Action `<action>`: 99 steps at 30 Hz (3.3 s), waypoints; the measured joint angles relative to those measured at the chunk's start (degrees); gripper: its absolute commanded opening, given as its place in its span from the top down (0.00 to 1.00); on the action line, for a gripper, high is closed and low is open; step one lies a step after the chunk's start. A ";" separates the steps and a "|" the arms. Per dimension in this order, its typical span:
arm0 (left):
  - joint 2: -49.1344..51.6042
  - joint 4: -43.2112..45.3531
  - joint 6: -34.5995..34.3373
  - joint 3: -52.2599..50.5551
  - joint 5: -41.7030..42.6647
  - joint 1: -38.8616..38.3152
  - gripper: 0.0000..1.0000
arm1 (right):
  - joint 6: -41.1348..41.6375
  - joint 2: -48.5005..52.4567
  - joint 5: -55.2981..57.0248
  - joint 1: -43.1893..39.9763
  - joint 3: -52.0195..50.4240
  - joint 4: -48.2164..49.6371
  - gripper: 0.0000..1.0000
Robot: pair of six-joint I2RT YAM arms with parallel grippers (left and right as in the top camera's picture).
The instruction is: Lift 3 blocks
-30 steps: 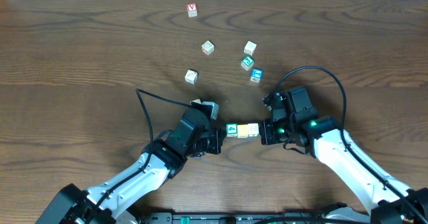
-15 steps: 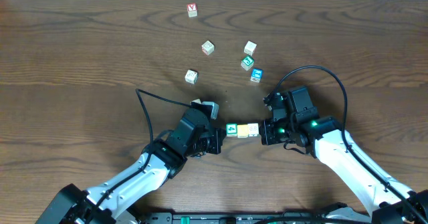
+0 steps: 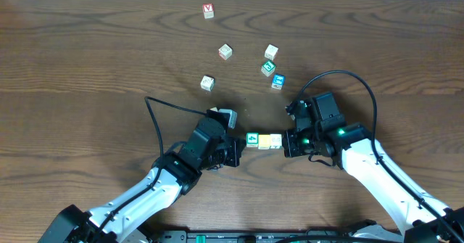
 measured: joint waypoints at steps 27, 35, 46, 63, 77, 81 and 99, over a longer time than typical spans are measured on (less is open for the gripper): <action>-0.04 -0.15 -0.02 0.00 0.00 0.00 0.93 | -0.46 0.00 0.33 0.00 1.07 -0.68 0.99; -1.09 -0.13 -0.02 0.00 0.02 0.00 0.93 | 0.00 0.00 0.63 0.00 1.07 -0.76 0.99; -1.09 -0.11 -0.02 0.00 0.04 0.00 0.93 | 1.86 0.00 0.63 0.00 1.07 -0.83 0.99; -1.09 -0.02 -0.02 0.00 -0.02 0.00 0.93 | 3.17 0.00 0.98 0.00 2.45 -1.38 0.99; -1.92 -0.02 -0.02 0.00 0.02 0.00 0.93 | 3.15 0.00 0.98 0.00 2.91 -2.78 0.99; -3.52 0.04 -0.22 0.00 0.02 0.00 0.93 | 3.10 0.00 1.14 0.00 2.93 -2.80 0.99; -3.87 -0.63 -1.36 0.02 0.20 0.02 0.93 | 0.81 0.00 2.27 1.03 3.02 -2.78 0.99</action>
